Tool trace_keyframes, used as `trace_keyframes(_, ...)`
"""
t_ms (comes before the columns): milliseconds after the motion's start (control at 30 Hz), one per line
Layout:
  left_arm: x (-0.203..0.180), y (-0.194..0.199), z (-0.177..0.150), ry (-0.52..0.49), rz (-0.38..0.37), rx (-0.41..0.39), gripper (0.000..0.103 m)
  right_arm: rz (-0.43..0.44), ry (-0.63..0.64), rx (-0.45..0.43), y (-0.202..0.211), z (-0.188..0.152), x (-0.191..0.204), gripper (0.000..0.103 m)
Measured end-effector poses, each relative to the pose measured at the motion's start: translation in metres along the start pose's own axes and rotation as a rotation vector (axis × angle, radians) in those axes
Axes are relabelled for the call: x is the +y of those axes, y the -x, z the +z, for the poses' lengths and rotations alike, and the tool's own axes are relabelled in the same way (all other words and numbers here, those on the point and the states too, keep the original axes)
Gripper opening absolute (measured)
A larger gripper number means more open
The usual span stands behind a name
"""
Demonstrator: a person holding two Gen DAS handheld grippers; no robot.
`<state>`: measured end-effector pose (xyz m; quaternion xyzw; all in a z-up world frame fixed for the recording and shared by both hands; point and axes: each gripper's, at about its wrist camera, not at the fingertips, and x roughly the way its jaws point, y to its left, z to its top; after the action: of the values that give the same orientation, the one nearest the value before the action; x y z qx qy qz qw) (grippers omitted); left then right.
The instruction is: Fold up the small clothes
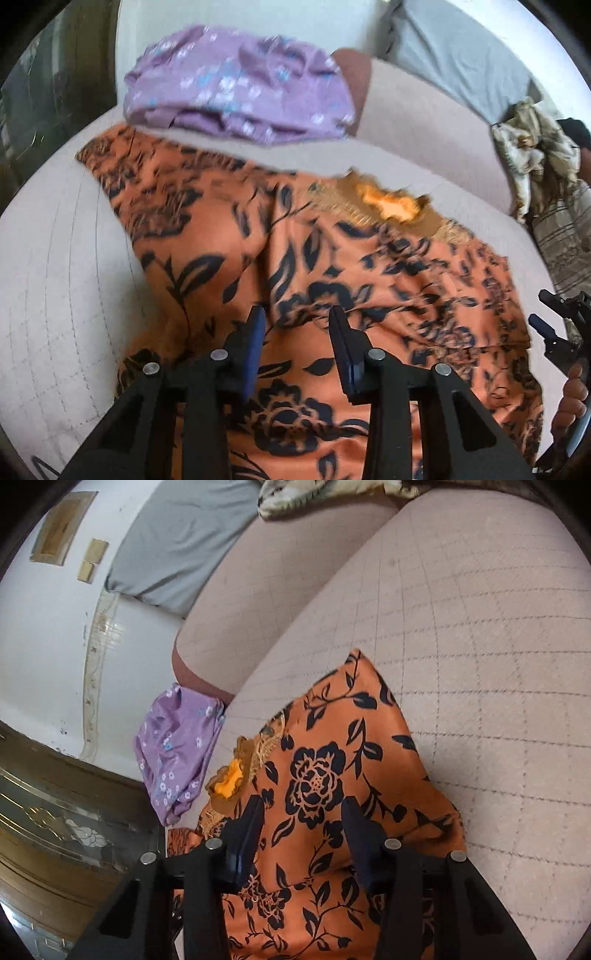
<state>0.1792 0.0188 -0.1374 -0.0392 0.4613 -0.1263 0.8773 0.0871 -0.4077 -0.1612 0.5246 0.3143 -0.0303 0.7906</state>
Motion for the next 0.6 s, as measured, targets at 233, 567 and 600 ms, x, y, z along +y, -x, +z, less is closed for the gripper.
trace_keyframes(233, 0.006, -0.018, 0.004, 0.007, -0.030, 0.030, 0.075, -0.135, -0.081, 0.111, -0.039, 0.002, -0.016, 0.045)
trace_keyframes(567, 0.006, -0.040, 0.018, 0.035, -0.103, 0.036, 0.008, -0.167, -0.017, 0.116, -0.044, -0.001, -0.004, 0.050)
trace_keyframes(600, 0.009, -0.036, 0.019, 0.049, -0.114, 0.025, 0.007, -0.167, -0.018, 0.115, -0.045, -0.001, -0.004, 0.050)
